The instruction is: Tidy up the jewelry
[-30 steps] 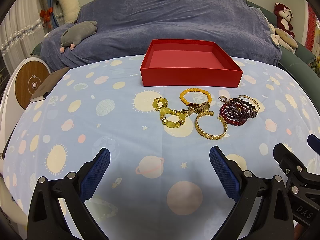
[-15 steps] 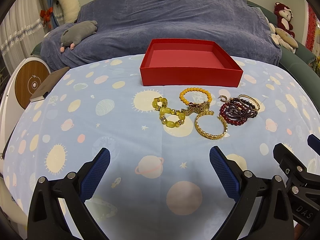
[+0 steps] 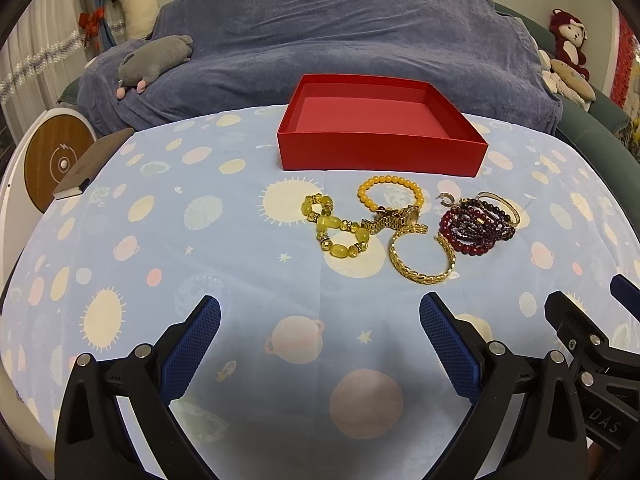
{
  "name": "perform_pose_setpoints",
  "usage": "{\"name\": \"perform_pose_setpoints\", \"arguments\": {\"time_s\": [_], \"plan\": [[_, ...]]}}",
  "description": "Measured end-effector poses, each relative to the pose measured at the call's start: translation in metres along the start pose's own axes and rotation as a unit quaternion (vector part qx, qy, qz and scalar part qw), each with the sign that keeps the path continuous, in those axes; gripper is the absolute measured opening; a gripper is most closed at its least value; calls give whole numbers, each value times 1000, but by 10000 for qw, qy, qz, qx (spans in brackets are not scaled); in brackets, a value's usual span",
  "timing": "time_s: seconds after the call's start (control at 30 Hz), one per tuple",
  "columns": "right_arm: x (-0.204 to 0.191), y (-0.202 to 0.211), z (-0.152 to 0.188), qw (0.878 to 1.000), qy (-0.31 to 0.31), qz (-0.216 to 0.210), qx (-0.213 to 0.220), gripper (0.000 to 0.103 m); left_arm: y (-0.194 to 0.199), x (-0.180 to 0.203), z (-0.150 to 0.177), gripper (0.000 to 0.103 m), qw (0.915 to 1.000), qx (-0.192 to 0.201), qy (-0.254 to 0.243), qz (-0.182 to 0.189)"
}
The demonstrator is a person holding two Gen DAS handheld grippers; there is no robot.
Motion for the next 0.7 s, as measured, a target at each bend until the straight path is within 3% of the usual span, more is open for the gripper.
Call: {"name": "perform_pose_setpoints", "arguments": {"time_s": [0.37, 0.57, 0.63, 0.7], "plan": [[8, -22, 3, 9999, -127, 25, -101, 96, -31, -26, -10, 95, 9984, -110, 529, 164], [7, -33, 5, 9997, -198, -17, -172, 96, -56, -17, -14, 95, 9987, -124, 416, 257], [5, -37, 6, 9995, -227, -51, -215, 96, -65, -15, -15, 83, 9984, -185, 428, 316], [4, -39, 5, 9995, -226, -80, -227, 96, -74, -14, -17, 79, 9979, -268, 454, 371]]}}
Point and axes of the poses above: each gripper's, at about its wrist camera, not at the fingertips, and y roughly against the way its jaws point, x to its right, z to its underside, the point moved 9 cm from there along -y, roughly the way its jaws point, and after that the axes turned 8 degrees about x, right-handed, at the moved point
